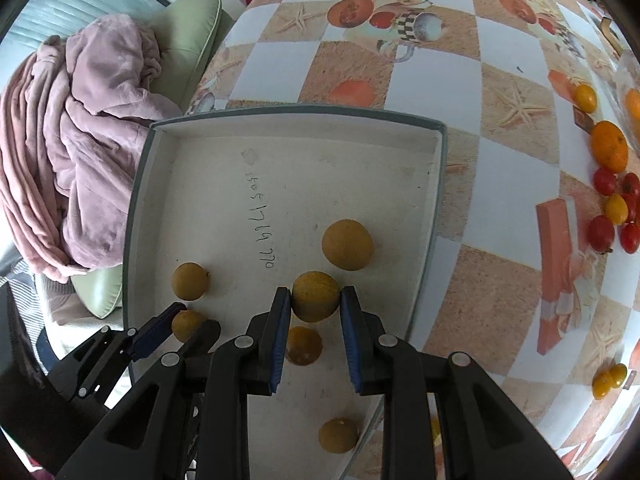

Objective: Organize fruits
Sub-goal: 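Carry both yellow plums over the white tray and open both grippers, then move both open grippers back over the fruit pile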

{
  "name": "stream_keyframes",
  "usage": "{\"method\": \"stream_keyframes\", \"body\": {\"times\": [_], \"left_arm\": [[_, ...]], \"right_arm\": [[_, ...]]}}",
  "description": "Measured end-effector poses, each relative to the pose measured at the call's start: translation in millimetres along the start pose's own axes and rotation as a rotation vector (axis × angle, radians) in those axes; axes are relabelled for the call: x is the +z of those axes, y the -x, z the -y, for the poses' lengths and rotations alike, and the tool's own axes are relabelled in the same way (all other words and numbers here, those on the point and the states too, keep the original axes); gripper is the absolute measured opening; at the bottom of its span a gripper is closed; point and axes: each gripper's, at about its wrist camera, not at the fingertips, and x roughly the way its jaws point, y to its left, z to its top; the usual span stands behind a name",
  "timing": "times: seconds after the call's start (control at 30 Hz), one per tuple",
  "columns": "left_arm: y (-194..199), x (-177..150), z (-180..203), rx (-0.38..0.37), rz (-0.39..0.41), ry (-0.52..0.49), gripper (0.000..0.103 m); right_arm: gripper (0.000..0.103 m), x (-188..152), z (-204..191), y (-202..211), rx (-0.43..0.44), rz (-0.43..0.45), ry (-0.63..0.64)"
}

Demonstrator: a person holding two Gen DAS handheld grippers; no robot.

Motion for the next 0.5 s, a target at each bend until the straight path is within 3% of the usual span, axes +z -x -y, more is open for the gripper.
{"method": "stream_keyframes", "body": {"times": [0.17,0.23,0.33,0.5], "left_arm": [[-2,1,0,0.008,-0.005,-0.010,0.033],[0,1,-1,0.032,0.008,-0.009,0.072],[6,1,-5,0.036,0.036,-0.004,0.072],[8,4,-5,0.040,0.024,-0.009,0.072]], "right_arm": [[0.030,2,-8,-4,-0.015,-0.009,0.026],[0.040,4,-9,-4,0.000,-0.012,0.020],[0.060,5,-8,4,0.006,0.014,0.004],[0.071,3,-3,24,0.036,0.059,-0.015]]}}
